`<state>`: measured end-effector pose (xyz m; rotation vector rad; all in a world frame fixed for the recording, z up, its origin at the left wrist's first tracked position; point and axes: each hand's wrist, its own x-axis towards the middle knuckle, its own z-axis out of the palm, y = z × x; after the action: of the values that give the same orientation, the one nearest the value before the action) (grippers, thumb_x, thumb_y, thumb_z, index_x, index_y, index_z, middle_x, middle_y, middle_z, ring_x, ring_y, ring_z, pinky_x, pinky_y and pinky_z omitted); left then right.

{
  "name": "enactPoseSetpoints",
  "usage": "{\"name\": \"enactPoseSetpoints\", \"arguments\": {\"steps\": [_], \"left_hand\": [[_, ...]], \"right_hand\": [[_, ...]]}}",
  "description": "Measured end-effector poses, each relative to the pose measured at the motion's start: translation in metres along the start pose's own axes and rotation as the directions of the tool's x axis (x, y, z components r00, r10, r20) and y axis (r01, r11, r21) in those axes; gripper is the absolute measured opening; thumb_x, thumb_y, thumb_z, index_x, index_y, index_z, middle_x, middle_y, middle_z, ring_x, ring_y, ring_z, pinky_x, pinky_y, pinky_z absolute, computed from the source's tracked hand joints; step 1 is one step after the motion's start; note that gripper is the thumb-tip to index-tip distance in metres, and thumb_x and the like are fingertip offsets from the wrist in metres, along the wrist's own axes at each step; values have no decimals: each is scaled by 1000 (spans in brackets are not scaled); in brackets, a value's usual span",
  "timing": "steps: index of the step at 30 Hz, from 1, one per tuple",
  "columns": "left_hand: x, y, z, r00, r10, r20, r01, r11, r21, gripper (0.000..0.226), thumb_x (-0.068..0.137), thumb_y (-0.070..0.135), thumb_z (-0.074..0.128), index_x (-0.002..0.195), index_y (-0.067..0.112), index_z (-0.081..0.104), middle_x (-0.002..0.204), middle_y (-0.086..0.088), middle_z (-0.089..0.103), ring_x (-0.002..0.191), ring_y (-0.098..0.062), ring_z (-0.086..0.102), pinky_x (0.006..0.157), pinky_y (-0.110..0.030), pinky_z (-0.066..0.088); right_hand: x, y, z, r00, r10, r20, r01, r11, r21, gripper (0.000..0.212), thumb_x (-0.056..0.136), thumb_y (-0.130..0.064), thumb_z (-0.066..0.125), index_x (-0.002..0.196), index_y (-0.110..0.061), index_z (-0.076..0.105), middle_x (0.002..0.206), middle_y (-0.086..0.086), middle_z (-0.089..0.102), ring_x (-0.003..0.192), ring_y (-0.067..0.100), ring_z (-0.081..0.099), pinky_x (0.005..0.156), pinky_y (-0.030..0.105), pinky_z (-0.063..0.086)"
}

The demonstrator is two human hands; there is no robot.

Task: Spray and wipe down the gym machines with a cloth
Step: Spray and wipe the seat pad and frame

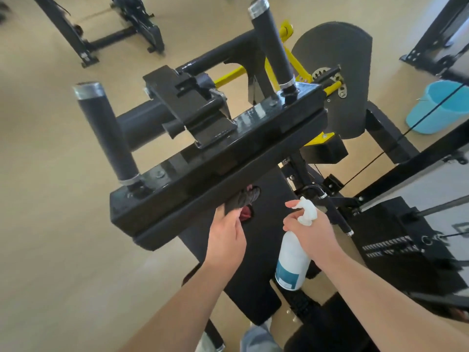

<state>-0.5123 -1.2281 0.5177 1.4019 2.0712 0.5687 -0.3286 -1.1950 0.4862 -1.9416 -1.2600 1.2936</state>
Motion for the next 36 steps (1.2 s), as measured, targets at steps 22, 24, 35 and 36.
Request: {"name": "enactPoseSetpoints", "arguments": {"steps": [22, 24, 35, 36], "left_hand": [[-71, -108, -77, 954, -239, -178, 183, 941, -285, 40, 107, 6, 40, 143, 13, 57, 149, 11, 35, 124, 1, 36, 94, 7, 16], [-74, -110, -80, 966, -197, -169, 149, 953, -263, 42, 106, 4, 41, 143, 15, 58, 144, 12, 37, 119, 3, 35, 88, 11, 19], [-99, -119, -93, 995, 102, -12, -102, 962, -254, 43, 104, 1, 42, 107, 38, 64, 112, 6, 53, 89, -7, 54, 67, -4, 42], [-104, -120, -95, 990, 143, 9, -136, 955, -264, 42, 103, 0, 43, 107, 37, 62, 114, 4, 54, 89, -9, 55, 67, -4, 43]], "right_hand": [[-66, -41, 88, 964, -162, 210, 184, 979, -88, 21, 92, -22, 70, 105, -37, 65, 92, -15, 66, 88, 16, 64, 75, 26, 56], [-78, -40, 88, 963, -170, 209, 194, 976, -97, 20, 92, -23, 70, 106, -36, 65, 94, -15, 65, 88, 16, 64, 74, 24, 55], [-170, -23, 98, 993, -114, -29, 110, 987, -116, 22, 92, -28, 71, 114, -29, 65, 99, -12, 64, 85, 10, 61, 65, 13, 42], [-180, -19, 100, 994, -94, -60, 87, 991, -106, 23, 92, -30, 71, 114, -31, 65, 97, -13, 62, 85, 10, 61, 66, 14, 44]]}}
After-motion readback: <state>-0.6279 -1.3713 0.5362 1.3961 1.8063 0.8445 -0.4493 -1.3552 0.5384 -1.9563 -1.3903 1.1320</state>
